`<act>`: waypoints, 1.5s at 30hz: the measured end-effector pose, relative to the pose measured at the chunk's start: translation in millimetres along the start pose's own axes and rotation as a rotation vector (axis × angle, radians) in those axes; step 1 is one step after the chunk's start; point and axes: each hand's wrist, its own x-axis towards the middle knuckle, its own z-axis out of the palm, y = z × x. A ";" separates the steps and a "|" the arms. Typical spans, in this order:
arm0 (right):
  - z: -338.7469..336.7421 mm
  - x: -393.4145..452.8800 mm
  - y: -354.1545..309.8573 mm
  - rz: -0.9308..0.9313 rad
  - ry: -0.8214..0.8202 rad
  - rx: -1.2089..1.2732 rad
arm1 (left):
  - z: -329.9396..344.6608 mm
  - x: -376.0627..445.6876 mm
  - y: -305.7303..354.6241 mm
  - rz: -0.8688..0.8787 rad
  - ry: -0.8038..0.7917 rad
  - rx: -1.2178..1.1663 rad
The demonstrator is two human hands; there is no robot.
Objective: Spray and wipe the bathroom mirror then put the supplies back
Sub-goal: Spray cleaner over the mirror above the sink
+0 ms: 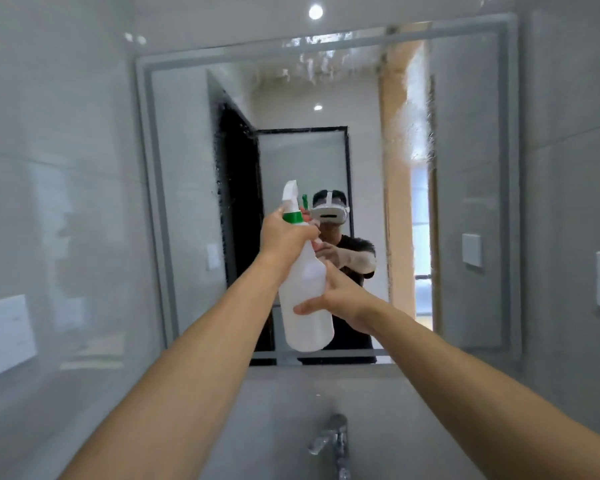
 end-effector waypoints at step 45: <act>222.2 -8.5 70.7 0.121 -0.274 0.112 | -187.5 -88.3 -113.7 -0.259 0.274 0.119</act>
